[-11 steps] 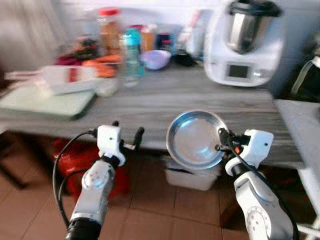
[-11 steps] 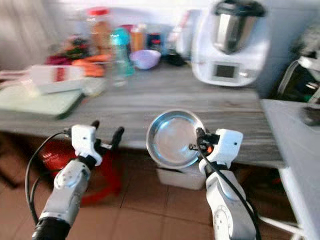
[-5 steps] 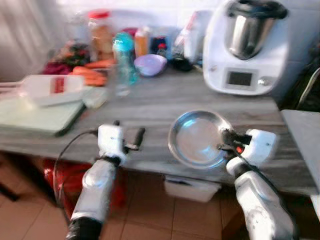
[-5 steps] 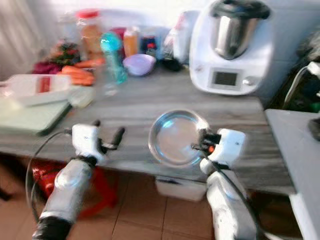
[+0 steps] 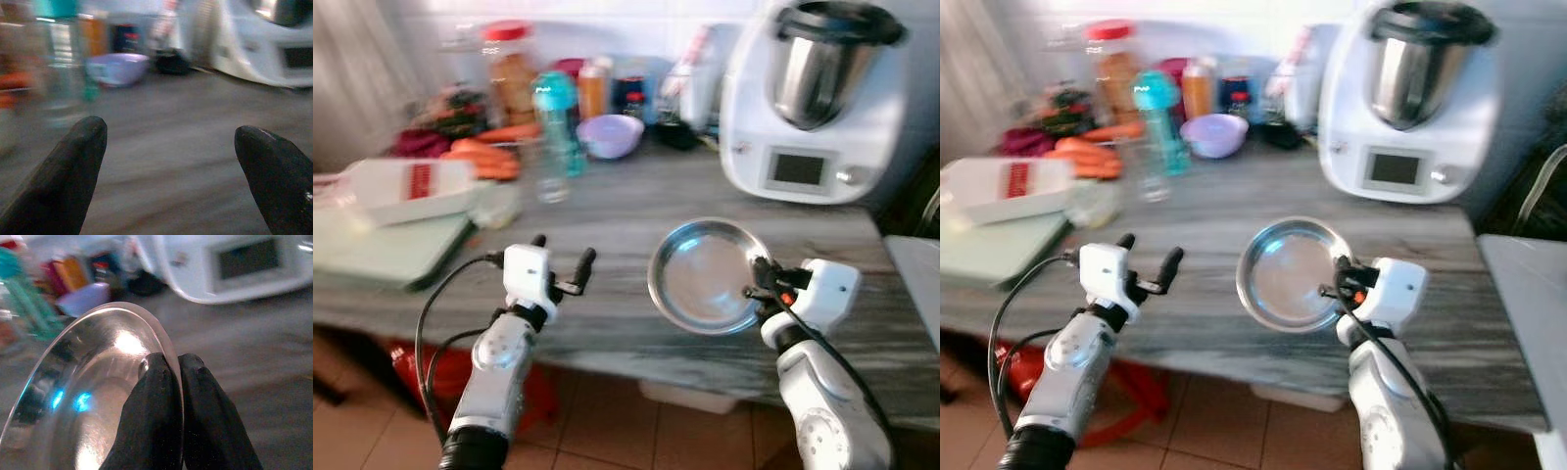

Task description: Setting the table

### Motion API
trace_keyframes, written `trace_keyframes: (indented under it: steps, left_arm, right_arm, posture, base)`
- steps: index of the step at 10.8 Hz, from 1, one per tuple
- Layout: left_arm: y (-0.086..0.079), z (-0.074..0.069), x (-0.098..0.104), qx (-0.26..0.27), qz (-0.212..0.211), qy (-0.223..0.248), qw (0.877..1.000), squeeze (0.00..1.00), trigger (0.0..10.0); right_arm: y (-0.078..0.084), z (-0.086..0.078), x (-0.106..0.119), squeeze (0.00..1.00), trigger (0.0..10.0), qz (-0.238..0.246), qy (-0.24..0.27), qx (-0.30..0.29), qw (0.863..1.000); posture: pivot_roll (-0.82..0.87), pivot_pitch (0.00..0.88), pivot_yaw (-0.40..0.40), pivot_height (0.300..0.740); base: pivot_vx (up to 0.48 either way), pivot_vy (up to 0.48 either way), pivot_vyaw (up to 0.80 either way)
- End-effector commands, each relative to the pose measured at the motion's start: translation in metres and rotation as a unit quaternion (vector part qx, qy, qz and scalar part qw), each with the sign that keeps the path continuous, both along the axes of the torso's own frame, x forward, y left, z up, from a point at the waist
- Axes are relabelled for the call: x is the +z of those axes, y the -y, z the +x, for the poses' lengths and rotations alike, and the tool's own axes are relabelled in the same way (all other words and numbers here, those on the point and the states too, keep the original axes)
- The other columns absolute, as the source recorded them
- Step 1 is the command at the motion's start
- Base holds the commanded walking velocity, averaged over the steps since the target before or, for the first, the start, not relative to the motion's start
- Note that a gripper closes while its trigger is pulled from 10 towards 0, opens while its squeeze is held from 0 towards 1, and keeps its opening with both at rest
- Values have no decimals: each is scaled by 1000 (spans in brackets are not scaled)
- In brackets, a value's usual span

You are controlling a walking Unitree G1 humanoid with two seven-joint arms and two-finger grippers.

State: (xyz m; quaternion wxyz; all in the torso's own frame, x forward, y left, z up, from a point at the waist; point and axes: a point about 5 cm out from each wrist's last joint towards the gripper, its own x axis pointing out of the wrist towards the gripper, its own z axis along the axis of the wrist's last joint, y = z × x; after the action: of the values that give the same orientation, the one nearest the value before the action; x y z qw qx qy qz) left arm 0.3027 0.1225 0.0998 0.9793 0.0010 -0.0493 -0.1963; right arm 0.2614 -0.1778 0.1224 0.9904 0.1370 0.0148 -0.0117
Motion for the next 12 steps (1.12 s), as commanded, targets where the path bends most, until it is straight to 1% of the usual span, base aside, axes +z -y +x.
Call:
trace_keyframes:
  steps: [1,2,3,4,5,6,7,8,9,10,11,12]
  left_arm:
    - [-9,-4,-1,-10,24,6,1000,0,10000]
    - [-14,-11,-4,-37,42,5,998,0,10000]
    - [-21,-20,-10,-63,53,-8,997,0,10000]
    - [-28,-27,-14,-76,59,-18,995,0,10000]
    - [-32,-32,-16,-86,60,-25,994,0,10000]
    - [-30,-36,-17,-111,59,-30,992,0,10000]
    - [-26,-39,-16,-133,63,-28,989,0,10000]
    - [-22,-41,-17,-153,66,-31,986,0,10000]
    - [-16,-44,-18,-172,67,-34,982,0,10000]
    - [-12,-46,-18,-181,65,-35,981,0,10000]
    - [-9,-46,-17,-182,63,-35,981,0,10000]
    - [-8,-44,-16,-185,62,-35,980,0,10000]
  right_arm:
    - [-1,1,-1,0,10000,-1,-7,-6,1000]
    - [-1,3,-6,0,10000,-4,-21,-11,1000]
    - [0,5,-6,0,10000,1,-21,-11,1000]
    - [0,9,-7,0,10000,-1,-25,-6,1000]
    - [-1,13,-9,0,10000,-11,-34,-6,999]
    - [-4,19,-14,0,10000,-33,-50,-5,998]
    - [-5,25,-17,0,10000,-42,-61,-21,997]
    - [-12,32,-16,0,10000,-37,-43,13,998]
    - [-17,41,-17,0,10000,-58,-47,27,997]
    - [-21,47,-18,0,10000,-60,-50,37,996]
    - [-27,51,-21,0,10000,-33,-71,53,996]
    - [-32,56,-23,0,10000,-17,-84,48,995]
  posture:
    - [9,0,25,740]
    - [14,0,23,740]
    - [18,0,22,740]
    - [27,0,20,740]
    - [34,0,18,740]
    - [38,0,16,740]
    - [39,0,15,740]
    - [40,0,15,740]
    - [41,0,18,740]
    - [41,0,20,740]
    - [40,0,20,740]
    - [41,0,21,740]
  base:
    - [0,0,0]
    - [0,0,0]
    - [0,0,0]
    - [0,0,0]
    - [0,0,0]
    - [0,0,0]
    - [0,0,0]
    - [0,0,0]
    - [0,0,0]
    - [0,0,0]
    - [0,0,0]
    - [0,0,0]
